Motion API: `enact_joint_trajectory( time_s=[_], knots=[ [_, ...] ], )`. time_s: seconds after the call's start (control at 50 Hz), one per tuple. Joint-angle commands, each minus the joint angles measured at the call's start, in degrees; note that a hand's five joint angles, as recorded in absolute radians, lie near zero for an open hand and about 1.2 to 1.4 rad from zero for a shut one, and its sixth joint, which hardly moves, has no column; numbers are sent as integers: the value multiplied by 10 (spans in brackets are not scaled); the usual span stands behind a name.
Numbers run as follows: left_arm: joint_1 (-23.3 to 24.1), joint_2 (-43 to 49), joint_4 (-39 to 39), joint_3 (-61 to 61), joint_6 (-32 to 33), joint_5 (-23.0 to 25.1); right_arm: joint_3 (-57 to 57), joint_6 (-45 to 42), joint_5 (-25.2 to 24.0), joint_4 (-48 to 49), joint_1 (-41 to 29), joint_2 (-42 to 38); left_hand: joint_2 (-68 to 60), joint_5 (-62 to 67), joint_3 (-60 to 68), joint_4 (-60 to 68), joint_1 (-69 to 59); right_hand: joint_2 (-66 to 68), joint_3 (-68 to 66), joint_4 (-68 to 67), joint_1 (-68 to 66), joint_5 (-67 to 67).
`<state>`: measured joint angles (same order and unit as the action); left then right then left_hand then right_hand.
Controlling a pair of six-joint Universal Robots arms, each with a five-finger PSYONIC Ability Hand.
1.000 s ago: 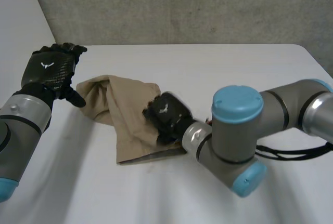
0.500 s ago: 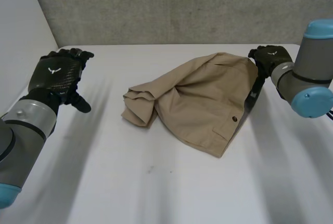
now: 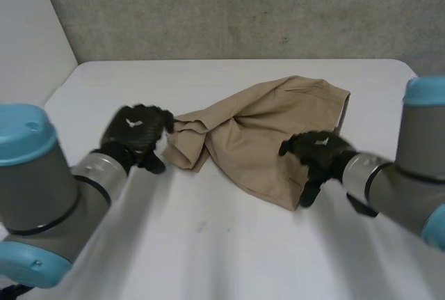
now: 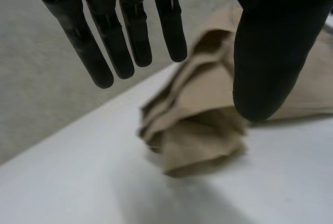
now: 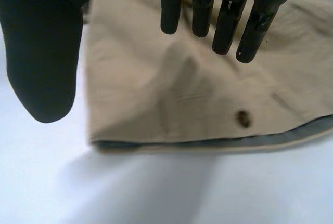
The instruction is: Fold the shorts.
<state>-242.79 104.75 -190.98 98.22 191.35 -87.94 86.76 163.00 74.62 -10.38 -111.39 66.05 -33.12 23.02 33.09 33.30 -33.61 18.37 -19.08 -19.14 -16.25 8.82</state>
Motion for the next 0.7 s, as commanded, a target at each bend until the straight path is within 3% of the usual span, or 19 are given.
enact_joint_trajectory(
  time_s=[0.02,0.14,0.3,0.42,0.5,0.52,0.56,0.7],
  knots=[
    [45,78,23,-50,-15,-4,42,6,11,94,-28,-21,12,-11,-12,-14,17,50,-43,-42,-71,46],
    [50,133,22,-90,-22,-14,33,13,13,119,-31,-59,51,-50,-50,-53,56,53,-46,-46,-75,49],
    [49,199,20,-164,-19,-87,22,3,35,139,-31,-94,52,-51,-52,-54,57,97,-90,-89,-118,93],
    [46,233,19,-200,-15,-100,12,-1,45,149,-30,-104,66,-65,-66,-68,71,164,-157,-157,-185,160],
    [45,249,18,-216,-15,-102,6,-1,46,152,-30,-109,68,-67,-67,-69,73,317,-310,-309,-338,312],
    [45,251,17,-219,-15,-102,5,-1,46,153,-30,-109,68,-67,-67,-69,73,451,-444,-443,-472,446],
    [45,251,15,-223,-15,-104,5,-2,47,154,-29,-106,68,-67,-67,-69,73,591,-584,-583,-612,586],
    [46,258,-13,-240,-14,-115,13,-2,46,164,-26,-72,69,-68,-69,-71,74,616,-609,-609,-638,612]
  ],
)
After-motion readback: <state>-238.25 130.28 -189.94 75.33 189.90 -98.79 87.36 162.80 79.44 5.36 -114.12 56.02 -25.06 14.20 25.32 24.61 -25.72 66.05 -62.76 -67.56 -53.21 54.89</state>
